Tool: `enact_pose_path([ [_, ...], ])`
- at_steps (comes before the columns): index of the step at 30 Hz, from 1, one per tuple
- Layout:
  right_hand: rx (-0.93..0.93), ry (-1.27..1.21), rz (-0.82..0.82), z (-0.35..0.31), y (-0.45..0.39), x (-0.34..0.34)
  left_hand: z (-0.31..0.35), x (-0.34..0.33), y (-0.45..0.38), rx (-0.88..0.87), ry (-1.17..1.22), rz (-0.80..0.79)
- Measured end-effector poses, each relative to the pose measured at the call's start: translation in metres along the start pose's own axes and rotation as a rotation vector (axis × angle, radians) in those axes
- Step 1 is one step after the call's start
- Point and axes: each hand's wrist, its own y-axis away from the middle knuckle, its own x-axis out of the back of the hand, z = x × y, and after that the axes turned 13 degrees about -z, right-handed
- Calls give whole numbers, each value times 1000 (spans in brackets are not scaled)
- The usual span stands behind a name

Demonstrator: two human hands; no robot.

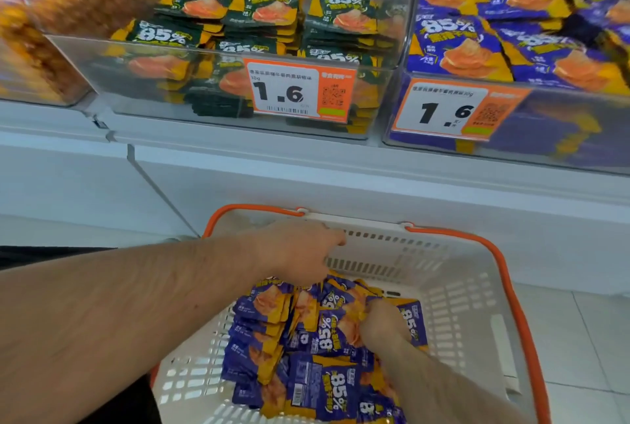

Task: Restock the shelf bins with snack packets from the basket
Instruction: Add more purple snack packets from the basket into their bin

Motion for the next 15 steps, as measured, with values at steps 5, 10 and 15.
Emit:
enact_pose_path([
  [5,149,33,-12,6,32,47,8,13,7,11,-103,-26],
  [10,360,199,4,-12,90,114,15,22,17,63,-110,-60],
  [15,503,-30,121,-32,139,169,1,54,45,173,-63,-48],
])
